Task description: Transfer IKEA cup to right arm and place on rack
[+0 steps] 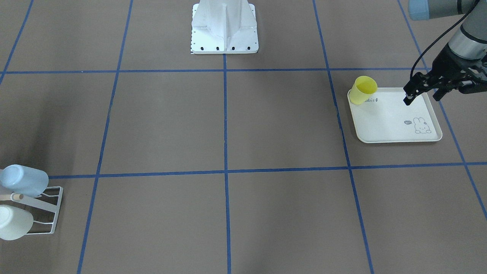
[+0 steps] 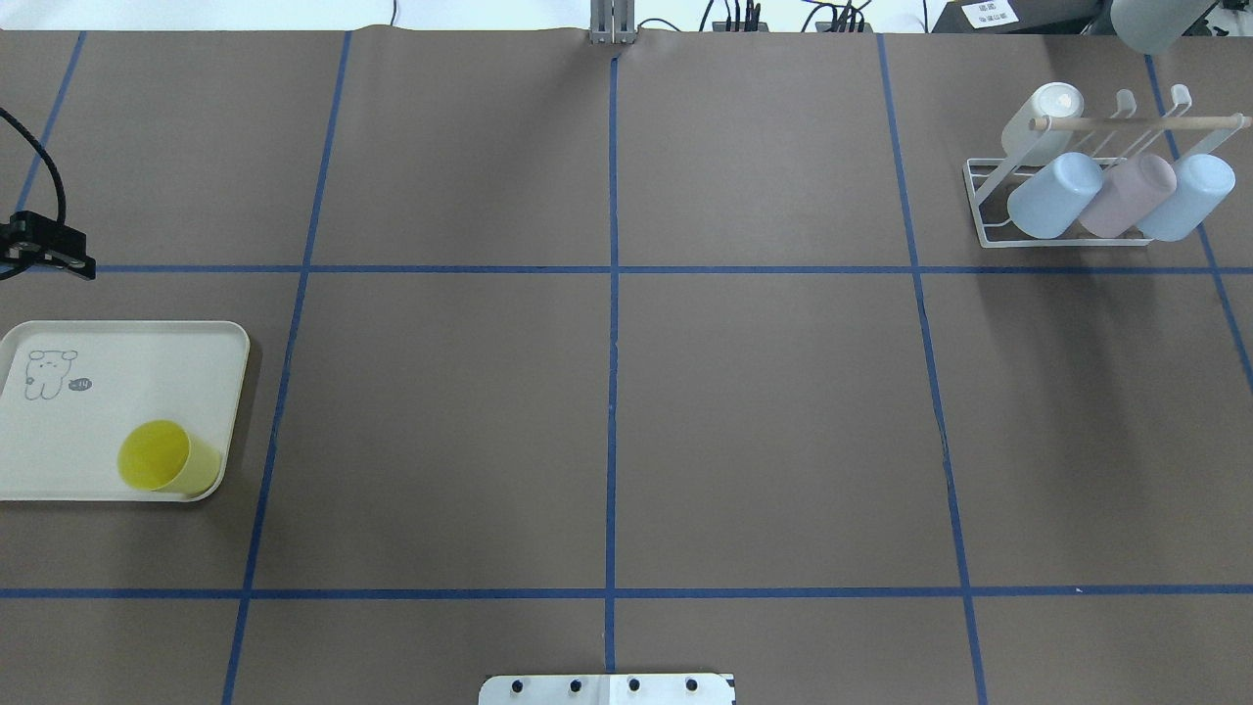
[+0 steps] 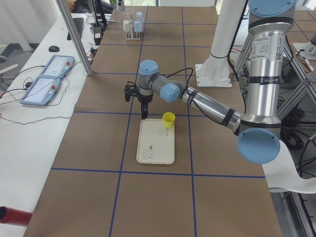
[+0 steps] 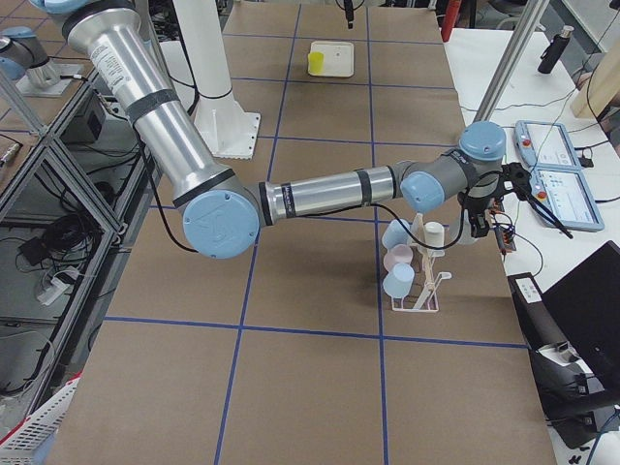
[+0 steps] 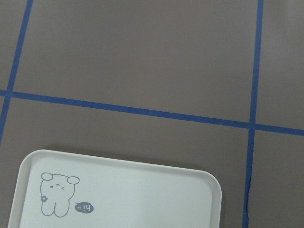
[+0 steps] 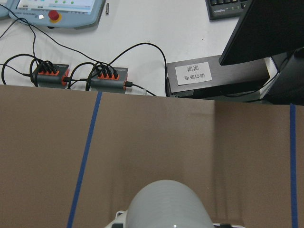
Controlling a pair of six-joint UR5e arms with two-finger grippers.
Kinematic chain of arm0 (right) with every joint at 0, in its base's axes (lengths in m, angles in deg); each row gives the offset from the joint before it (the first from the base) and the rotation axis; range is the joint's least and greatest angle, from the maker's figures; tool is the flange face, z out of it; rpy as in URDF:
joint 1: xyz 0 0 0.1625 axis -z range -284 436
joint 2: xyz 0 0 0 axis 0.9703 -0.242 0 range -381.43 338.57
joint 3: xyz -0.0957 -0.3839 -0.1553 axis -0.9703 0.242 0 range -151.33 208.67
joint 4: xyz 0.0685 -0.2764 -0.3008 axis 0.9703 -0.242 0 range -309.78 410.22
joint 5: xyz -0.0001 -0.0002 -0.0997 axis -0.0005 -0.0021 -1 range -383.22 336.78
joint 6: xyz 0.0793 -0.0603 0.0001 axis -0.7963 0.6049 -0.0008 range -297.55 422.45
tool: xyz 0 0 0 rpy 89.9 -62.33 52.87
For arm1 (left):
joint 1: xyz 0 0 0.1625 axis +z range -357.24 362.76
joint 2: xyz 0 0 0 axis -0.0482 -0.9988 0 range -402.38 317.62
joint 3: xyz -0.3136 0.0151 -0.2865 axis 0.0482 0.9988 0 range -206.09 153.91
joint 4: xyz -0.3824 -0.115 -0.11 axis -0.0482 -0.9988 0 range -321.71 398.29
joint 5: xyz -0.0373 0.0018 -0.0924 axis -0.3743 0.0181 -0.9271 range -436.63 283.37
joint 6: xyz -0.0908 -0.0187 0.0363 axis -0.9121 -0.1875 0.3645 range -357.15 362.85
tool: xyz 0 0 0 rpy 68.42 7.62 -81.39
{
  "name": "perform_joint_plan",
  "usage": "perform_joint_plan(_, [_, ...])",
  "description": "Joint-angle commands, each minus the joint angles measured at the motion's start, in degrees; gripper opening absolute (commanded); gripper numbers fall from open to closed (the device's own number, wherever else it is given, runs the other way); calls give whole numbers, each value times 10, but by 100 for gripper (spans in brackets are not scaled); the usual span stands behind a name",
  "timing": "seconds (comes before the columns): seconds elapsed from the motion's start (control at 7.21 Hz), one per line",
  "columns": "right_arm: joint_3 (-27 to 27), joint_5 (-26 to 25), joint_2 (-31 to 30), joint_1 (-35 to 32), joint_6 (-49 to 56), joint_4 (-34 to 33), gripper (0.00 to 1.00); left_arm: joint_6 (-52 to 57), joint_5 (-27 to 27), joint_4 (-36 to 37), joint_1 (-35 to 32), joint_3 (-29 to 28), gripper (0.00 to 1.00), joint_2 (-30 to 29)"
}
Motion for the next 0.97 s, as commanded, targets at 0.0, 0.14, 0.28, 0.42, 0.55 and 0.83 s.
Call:
perform_joint_plan(0.0, [16,-4,2,8,52,-49,28,-18,1,4,3,10,100,-2])
perform_joint_plan(0.14, [27,-4,2,15,52,-49,28,-19,1,3,4,14,100,-2])
perform_joint_plan(0.28, [34,-4,2,17,52,-48,28,-19,1,4,4,15,100,-1])
perform_joint_plan(0.42, [34,-4,3,20,52,-48,28,-20,1,4,4,15,100,-1])
perform_joint_plan(0.55, [34,-4,2,22,52,-48,28,-20,1,4,4,15,100,-1])
perform_joint_plan(0.83, [34,-4,-1,33,50,-47,28,-20,0,4,5,15,100,-1])
